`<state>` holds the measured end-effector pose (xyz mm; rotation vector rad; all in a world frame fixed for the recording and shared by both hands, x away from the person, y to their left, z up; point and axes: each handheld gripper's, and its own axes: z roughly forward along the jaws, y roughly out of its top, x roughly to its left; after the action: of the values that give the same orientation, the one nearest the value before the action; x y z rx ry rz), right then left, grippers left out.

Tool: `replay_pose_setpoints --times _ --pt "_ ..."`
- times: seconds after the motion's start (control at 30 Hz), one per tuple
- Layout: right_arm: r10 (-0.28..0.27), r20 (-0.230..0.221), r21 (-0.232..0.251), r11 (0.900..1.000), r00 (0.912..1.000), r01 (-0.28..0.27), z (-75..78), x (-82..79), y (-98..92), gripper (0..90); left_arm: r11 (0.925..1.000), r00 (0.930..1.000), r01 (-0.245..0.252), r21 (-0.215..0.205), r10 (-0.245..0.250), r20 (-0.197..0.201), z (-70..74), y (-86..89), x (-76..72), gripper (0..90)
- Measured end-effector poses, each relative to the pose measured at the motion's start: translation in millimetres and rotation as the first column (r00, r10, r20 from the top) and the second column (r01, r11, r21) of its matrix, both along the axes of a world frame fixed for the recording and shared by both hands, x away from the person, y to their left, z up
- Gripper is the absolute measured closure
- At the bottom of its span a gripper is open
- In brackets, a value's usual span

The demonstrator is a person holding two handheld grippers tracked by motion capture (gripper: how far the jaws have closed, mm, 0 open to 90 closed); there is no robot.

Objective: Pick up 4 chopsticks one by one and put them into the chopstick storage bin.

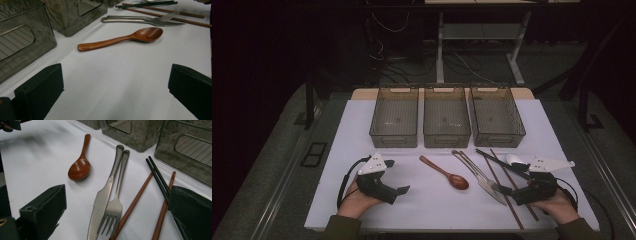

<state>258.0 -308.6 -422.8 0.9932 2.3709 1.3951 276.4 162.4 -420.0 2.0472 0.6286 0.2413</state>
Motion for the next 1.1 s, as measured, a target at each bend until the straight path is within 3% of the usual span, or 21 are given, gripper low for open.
replay_pose_setpoints --times 0.57,1.1 --pt "0.005 0.003 0.01 1.0 1.0 -0.005 5.4 1.9 -1.4 1.9 1.0 1.0 0.005 0.005 -0.005 -0.007 0.8 -2.6 -2.4 0.0" --pt "0.008 -0.002 -0.04 0.999 1.0 -0.008 12.4 3.4 -3.5 2.0 0.9999 0.9999 0.012 0.005 -0.012 -0.004 0.9 -3.5 -3.1 0.0"
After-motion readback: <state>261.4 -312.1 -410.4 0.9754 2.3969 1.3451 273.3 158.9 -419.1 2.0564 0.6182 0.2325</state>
